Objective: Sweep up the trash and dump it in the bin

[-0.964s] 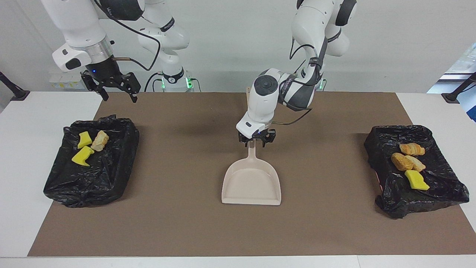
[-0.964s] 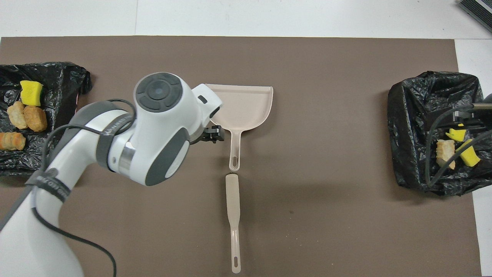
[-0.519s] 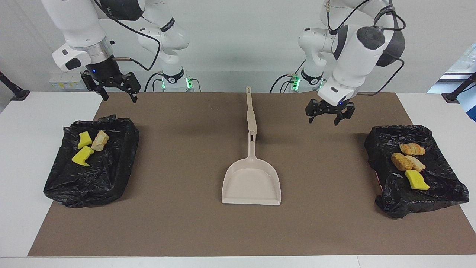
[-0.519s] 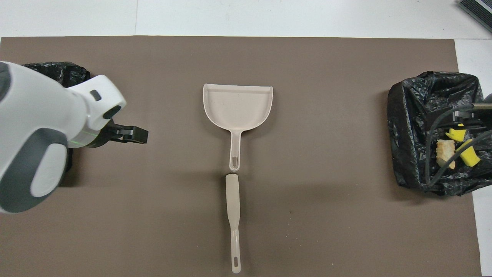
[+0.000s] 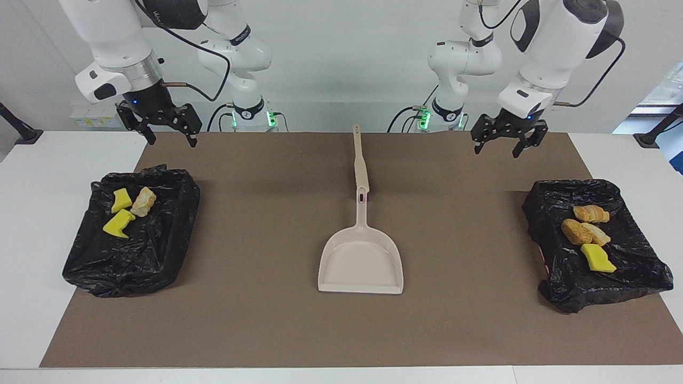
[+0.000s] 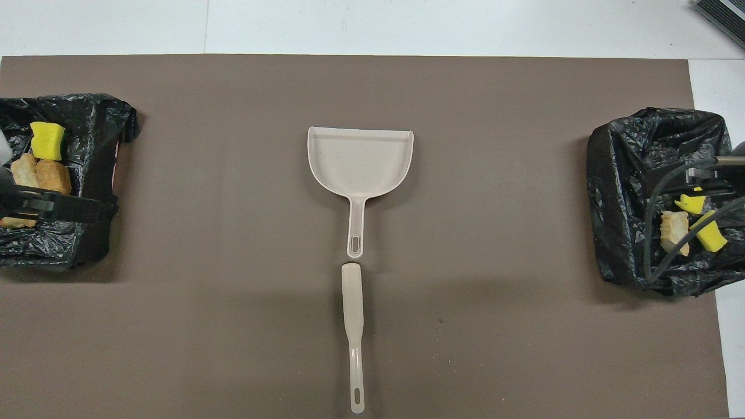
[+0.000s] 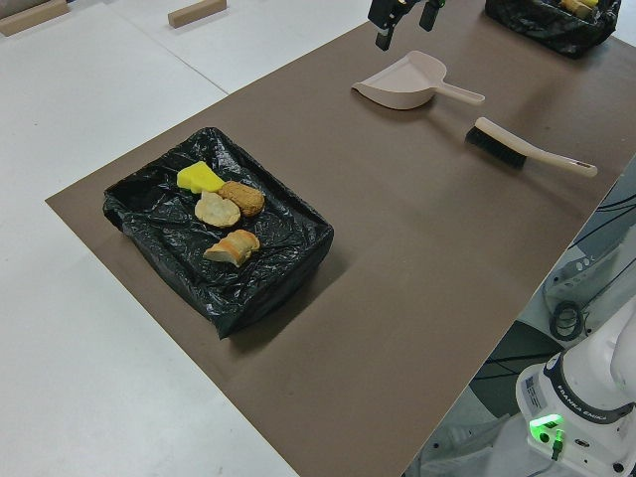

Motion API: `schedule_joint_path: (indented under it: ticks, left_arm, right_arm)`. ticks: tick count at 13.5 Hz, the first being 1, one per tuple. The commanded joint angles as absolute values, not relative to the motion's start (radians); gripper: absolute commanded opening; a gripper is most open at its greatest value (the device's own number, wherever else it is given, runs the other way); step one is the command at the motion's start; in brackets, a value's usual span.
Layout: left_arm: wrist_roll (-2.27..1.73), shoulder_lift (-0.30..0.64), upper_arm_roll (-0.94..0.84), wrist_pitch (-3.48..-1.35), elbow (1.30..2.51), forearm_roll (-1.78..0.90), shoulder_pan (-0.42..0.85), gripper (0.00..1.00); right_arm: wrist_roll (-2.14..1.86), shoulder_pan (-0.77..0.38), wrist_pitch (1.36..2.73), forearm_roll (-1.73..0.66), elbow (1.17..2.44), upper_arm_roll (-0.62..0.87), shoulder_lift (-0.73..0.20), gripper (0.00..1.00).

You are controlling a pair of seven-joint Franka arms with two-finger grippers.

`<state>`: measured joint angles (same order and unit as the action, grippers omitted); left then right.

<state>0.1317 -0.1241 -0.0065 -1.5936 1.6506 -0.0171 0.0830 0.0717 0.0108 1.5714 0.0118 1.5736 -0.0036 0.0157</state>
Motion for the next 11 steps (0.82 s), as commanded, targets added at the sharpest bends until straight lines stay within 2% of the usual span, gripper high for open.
schedule_joint_path:
  ticks: [1, 3, 6, 9, 11]
  left_arm:
    - [0.189, -0.03, -0.012, -1.485, 1.493, 0.025, 0.058, 1.0]
    - [0.198, 0.044, -0.011, -1.415, 1.37, 0.02, 0.057, 1.0]
    - [0.193, 0.019, -0.014, -1.422, 1.394, 0.008, 0.058, 1.0]
    - [0.187, -0.044, -0.015, -1.433, 1.492, -0.003, 0.058, 1.0]
    - [0.184, -0.041, -0.015, -1.431, 1.486, -0.005, 0.058, 1.0]
  right_arm:
    - [0.083, 0.025, 1.583, -0.008, 1.594, 0.005, 0.029, 1.0]
    - [0.083, 0.025, 1.583, -0.008, 1.594, 0.006, 0.029, 1.0]
    - [0.083, 0.025, 1.583, -0.008, 1.594, 0.005, 0.029, 1.0]
    - [0.083, 0.025, 1.583, -0.008, 1.594, 0.006, 0.029, 1.0]
    - [0.083, 0.025, 1.583, -0.008, 1.594, 0.005, 0.029, 1.0]
